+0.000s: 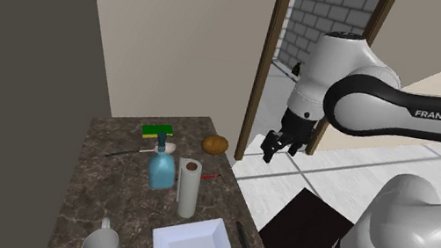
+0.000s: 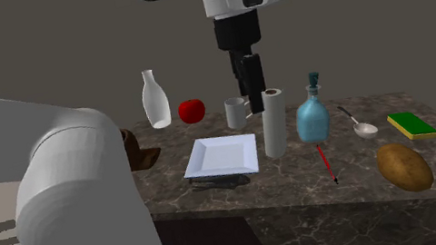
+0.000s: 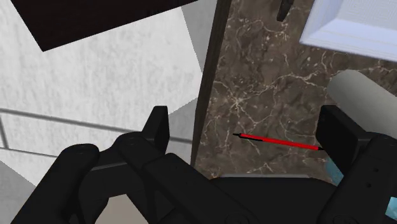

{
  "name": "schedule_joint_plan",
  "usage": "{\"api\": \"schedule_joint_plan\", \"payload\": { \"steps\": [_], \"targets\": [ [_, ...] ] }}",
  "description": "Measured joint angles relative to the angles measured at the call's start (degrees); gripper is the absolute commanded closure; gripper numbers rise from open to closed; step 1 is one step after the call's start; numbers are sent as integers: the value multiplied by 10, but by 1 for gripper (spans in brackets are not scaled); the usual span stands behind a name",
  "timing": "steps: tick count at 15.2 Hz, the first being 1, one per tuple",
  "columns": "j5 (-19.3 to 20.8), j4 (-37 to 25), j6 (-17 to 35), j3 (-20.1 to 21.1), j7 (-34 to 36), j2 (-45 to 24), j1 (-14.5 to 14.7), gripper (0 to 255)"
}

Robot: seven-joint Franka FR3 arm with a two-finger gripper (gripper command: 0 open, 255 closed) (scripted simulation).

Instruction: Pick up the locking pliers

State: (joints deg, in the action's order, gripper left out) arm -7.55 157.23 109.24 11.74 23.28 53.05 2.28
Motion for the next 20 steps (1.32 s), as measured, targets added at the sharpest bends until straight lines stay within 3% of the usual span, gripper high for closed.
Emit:
{"api": "schedule_joint_plan", "payload": {
  "steps": [8,16,20],
  "targets": [
    [-81,99,98,96,108,-23,50,0],
    [-171,138,247,213,224,-156,95,0],
    [-194,139,326,265,269,-242,94,0]
  ]
}}
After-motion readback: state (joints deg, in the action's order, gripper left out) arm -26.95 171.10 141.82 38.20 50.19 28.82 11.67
